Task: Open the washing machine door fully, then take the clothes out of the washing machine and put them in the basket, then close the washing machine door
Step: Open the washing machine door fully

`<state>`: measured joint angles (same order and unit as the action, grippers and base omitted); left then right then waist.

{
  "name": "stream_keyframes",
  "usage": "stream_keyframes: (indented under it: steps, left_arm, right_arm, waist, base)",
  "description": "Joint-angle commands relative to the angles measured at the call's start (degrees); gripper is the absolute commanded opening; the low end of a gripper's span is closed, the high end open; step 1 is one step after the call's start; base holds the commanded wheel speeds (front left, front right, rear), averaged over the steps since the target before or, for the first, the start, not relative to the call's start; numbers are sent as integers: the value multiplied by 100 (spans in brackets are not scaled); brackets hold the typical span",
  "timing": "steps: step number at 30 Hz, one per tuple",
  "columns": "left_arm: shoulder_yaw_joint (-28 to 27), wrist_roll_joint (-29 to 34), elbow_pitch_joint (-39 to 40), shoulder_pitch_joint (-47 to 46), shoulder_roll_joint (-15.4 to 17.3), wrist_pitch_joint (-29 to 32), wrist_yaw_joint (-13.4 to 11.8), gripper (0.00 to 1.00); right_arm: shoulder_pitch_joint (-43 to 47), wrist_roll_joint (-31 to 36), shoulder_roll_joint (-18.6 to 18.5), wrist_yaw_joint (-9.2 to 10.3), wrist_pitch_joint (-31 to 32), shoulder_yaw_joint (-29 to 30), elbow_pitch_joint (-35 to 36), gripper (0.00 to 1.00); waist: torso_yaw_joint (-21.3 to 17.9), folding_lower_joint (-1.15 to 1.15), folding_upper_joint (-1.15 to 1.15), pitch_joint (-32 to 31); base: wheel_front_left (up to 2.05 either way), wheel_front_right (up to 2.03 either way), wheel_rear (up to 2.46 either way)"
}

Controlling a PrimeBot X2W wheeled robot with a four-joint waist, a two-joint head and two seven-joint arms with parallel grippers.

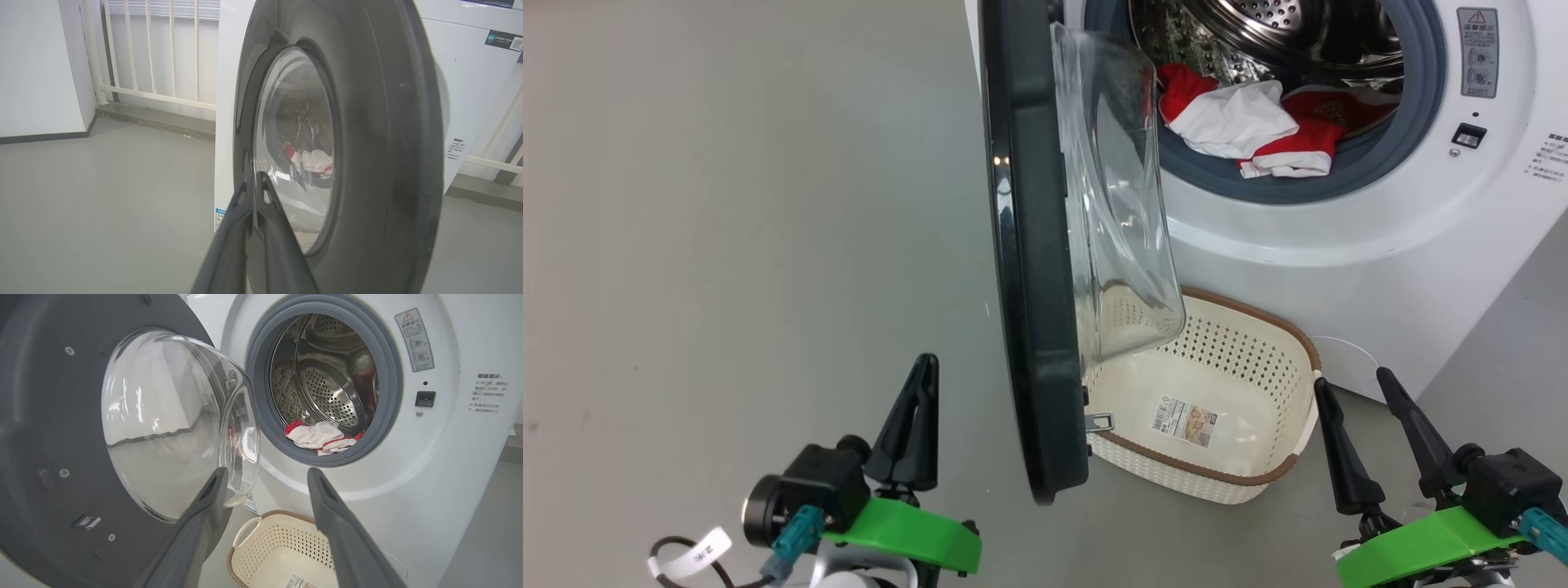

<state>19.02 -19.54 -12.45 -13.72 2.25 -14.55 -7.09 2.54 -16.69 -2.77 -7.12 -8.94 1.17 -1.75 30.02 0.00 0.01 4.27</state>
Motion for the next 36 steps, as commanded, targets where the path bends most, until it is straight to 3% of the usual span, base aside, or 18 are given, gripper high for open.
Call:
stream_keyframes:
  steps: [1, 12, 20, 30, 36]
  left_arm:
    - [-198, 40, 191, -38, 63, -45, -7, 0]
    - [-273, 545, 1625, -109, 63, -45, -27, 0]
    - [167, 1132, 2510, -198, 67, -45, 412, 0]
    - [1131, 1093, 2017, -286, 65, 124, 826, 0]
    - [1349, 739, 1405, -385, 64, 252, 782, 0]
  right_arm:
    - [-53, -81, -11, -36, -53, -121, 149, 100]
    - [-105, -128, -11, -36, -61, -180, 113, 100]
    - [-133, -170, -11, -36, -65, -175, 75, 100]
    - [-172, -201, -11, -36, -102, -189, 57, 100]
    - [-188, -238, -10, -36, -137, -210, 26, 100]
  waist:
    - [-3, 0, -1, 3]
    - [-100, 0, -1, 25]
    - [-166, 0, -1, 43]
    - [-224, 0, -1, 59]
    - [-321, 0, -1, 100]
  base:
    - [0, 0, 0]
    - [0, 0, 0]
    - [0, 0, 0]
    - [0, 0, 0]
    - [0, 0, 0]
